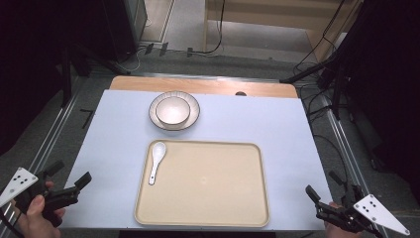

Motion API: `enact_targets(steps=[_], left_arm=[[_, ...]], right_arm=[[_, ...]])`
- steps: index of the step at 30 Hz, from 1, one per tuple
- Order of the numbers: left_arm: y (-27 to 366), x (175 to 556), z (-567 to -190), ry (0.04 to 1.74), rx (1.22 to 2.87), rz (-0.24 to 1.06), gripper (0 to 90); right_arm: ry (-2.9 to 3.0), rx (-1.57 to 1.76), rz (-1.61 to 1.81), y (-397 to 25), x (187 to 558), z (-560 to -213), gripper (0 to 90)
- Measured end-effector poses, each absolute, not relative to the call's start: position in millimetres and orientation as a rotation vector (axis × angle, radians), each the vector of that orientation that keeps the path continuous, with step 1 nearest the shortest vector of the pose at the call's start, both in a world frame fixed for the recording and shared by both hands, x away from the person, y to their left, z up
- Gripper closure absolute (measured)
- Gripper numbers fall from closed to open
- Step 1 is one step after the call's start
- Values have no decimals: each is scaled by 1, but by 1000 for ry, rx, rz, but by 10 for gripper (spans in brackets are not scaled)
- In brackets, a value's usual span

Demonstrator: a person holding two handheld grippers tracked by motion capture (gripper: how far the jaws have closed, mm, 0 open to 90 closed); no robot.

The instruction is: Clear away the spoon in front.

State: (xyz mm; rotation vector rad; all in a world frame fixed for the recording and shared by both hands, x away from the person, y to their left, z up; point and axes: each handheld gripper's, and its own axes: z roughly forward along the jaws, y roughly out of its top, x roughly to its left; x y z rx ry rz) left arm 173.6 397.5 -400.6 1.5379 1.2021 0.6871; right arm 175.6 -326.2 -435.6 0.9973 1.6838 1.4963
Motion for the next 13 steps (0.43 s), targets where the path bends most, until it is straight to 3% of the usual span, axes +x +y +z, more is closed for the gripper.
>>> enact_targets(steps=[13], left_arm=[[411, 172, -402, 1213, 1523, 653, 0]], right_arm=[[1724, 1021, 1460, -317, 182, -440, 127]])
